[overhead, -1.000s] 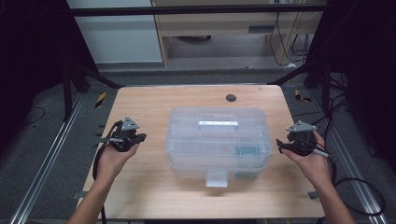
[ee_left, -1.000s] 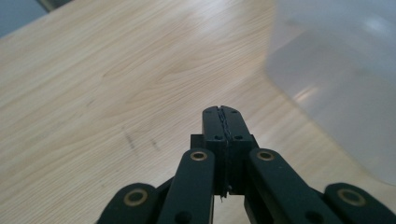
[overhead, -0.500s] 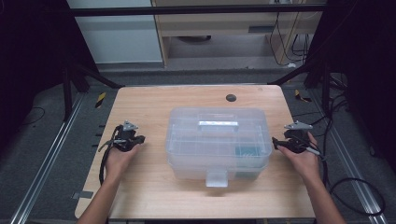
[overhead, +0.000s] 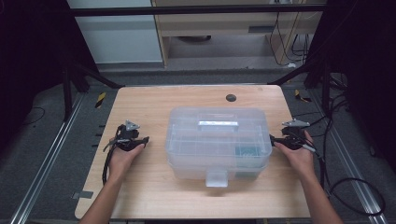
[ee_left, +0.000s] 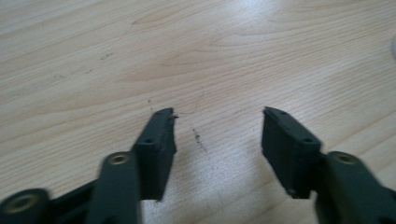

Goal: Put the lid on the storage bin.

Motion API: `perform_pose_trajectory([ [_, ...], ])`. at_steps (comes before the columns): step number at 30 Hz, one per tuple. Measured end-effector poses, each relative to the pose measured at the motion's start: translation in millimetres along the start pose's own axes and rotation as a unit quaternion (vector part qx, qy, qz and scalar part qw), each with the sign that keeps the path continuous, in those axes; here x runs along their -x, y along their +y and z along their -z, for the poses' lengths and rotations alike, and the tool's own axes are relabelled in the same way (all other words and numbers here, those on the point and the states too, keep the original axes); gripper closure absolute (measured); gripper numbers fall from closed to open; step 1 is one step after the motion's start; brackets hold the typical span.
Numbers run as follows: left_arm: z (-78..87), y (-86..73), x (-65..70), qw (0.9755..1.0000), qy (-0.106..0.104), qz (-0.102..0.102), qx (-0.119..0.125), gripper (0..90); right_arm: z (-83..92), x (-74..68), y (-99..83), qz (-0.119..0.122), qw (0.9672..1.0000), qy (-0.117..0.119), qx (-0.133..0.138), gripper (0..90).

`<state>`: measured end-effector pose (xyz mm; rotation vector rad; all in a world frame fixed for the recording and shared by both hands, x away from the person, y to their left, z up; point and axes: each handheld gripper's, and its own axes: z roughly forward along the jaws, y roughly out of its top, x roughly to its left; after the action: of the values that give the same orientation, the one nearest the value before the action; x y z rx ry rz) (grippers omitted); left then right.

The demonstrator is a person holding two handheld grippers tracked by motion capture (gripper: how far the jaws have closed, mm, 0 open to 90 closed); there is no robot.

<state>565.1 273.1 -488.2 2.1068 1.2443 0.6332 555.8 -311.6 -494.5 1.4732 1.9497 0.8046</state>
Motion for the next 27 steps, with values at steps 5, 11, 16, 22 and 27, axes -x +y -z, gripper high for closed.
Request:
perform_pose_trajectory([
  [5, -6.9, -1.6, -3.9, 0.9998, -0.001, 0.017, -0.004, 26.7, -5.4, -1.6, 0.6, -0.005, 1.0, 0.005, -0.004, 13.7],
  [11, -13.6, -5.6, -11.0, 0.999, 0.0, 0.045, -0.005, 15.1, -13.5, -3.1, -1.2, -0.016, 0.9997, 0.005, -0.016, 11.4],
  [16, -16.9, -7.6, -14.2, 0.9986, -0.005, 0.053, 0.005, 11.2, -17.8, -4.3, -2.2, -0.033, 0.9993, 0.011, -0.015, 10.2],
  [22, -19.7, -8.2, -13.3, 0.9987, -0.006, 0.05, 0.01, 5.0, -20.6, -6.7, -3.2, -0.042, 0.999, 0.015, -0.008, 8.1],
  [27, -20.3, -7.9, -13.0, 0.9987, -0.007, 0.049, 0.008, 3.7, -21.7, -9.4, -2.2, -0.05, 0.9986, 0.01, -0.012, 4.5],
])
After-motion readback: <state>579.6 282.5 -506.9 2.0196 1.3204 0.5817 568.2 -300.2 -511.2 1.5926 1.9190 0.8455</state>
